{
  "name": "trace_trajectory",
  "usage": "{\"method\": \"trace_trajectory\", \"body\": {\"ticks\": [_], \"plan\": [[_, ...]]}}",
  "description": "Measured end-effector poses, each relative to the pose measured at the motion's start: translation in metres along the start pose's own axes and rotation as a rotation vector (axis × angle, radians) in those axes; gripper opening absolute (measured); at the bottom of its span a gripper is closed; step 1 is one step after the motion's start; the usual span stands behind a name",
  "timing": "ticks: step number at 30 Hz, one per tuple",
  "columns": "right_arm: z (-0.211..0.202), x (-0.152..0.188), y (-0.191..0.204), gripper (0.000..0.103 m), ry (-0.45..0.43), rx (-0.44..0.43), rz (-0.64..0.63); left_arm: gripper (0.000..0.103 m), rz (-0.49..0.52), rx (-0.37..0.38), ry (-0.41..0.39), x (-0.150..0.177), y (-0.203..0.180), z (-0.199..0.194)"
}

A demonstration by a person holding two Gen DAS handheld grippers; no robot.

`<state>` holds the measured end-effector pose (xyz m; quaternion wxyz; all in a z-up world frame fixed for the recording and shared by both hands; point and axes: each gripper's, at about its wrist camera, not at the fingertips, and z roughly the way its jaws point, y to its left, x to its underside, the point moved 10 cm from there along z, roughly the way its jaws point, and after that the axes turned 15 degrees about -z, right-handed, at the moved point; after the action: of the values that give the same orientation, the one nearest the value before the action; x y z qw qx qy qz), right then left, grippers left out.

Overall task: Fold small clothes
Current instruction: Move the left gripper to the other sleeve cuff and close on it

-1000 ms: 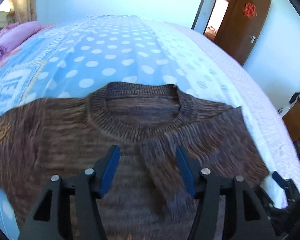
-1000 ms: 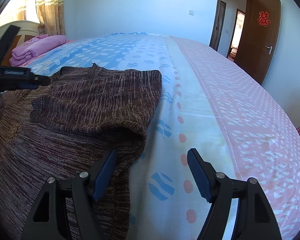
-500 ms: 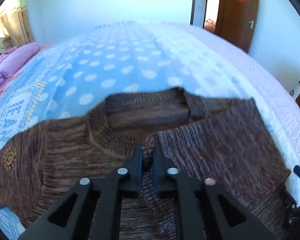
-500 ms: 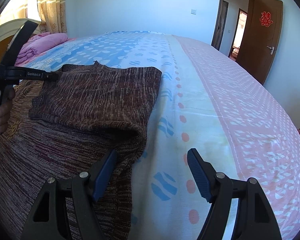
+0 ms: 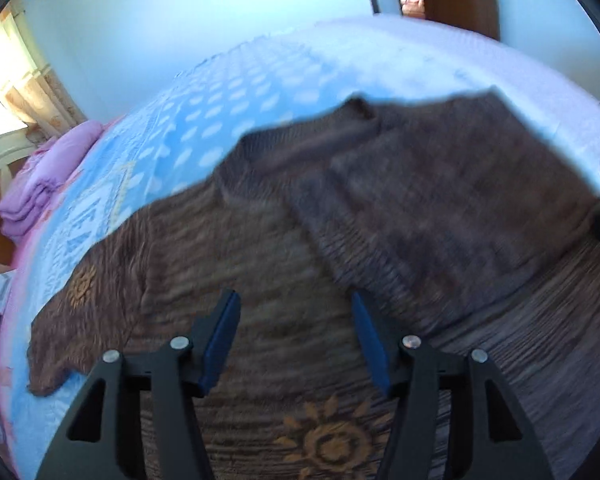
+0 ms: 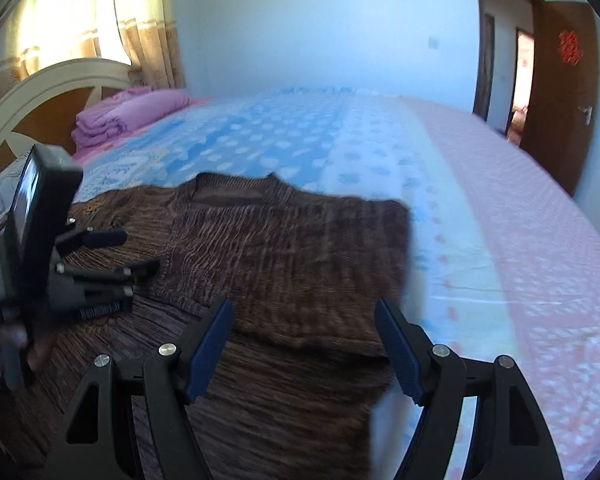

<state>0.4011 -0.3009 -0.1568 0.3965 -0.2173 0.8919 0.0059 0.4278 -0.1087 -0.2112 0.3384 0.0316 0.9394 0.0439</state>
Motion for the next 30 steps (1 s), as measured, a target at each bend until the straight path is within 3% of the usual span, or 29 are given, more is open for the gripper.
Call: {"method": "trace_trajectory", "body": {"ticks": [2, 5, 8, 10, 11, 13, 14, 16, 19, 22, 24, 26, 30], "plan": [[0.019, 0.001, 0.007, 0.074, 0.067, 0.012, -0.013, 0.069, -0.018, -0.01, -0.004, 0.003, 0.01, -0.001], [0.031, -0.007, 0.03, 0.074, 0.086, 0.017, -0.084, 0.069, -0.048, 0.026, -0.001, 0.01, 0.021, -0.008], [0.047, -0.021, 0.051, 0.074, 0.105, 0.08, -0.18, 0.069, -0.113, 0.073, 0.03, 0.014, 0.036, -0.013], [0.056, -0.022, 0.064, 0.074, 0.112, 0.035, -0.181, 0.069, -0.15, 0.08, 0.036, 0.015, 0.053, -0.02], [0.065, -0.015, 0.078, 0.074, 0.156, 0.002, -0.209, 0.071, -0.17, 0.08, 0.021, 0.014, 0.066, -0.027], [0.061, -0.017, 0.088, 0.074, 0.132, 0.039, -0.262, 0.082, -0.202, 0.067, -0.013, 0.011, 0.095, -0.04], [0.057, -0.018, 0.091, 0.074, 0.132, 0.031, -0.274, 0.091, -0.224, 0.055, -0.04, 0.009, 0.116, -0.048], [0.041, -0.028, 0.098, 0.074, 0.074, -0.045, -0.219, 0.096, -0.267, 0.004, -0.092, 0.008, 0.159, -0.059], [0.03, -0.048, 0.108, 0.074, -0.008, -0.062, -0.219, 0.097, -0.303, -0.101, -0.127, 0.011, 0.223, -0.062], [0.055, -0.04, 0.136, 0.074, 0.066, -0.165, -0.225, 0.097, -0.356, -0.207, -0.092, 0.028, 0.278, -0.052], [0.073, -0.022, 0.152, 0.076, 0.13, -0.16, -0.262, 0.097, -0.412, -0.266, -0.063, 0.045, 0.318, -0.046], [0.068, -0.025, 0.157, 0.076, 0.098, -0.112, -0.297, 0.097, -0.469, -0.27, -0.041, 0.058, 0.341, -0.04], [0.069, -0.024, 0.158, 0.076, 0.089, -0.141, -0.254, 0.097, -0.611, -0.226, 0.025, 0.084, 0.367, -0.029]]}}
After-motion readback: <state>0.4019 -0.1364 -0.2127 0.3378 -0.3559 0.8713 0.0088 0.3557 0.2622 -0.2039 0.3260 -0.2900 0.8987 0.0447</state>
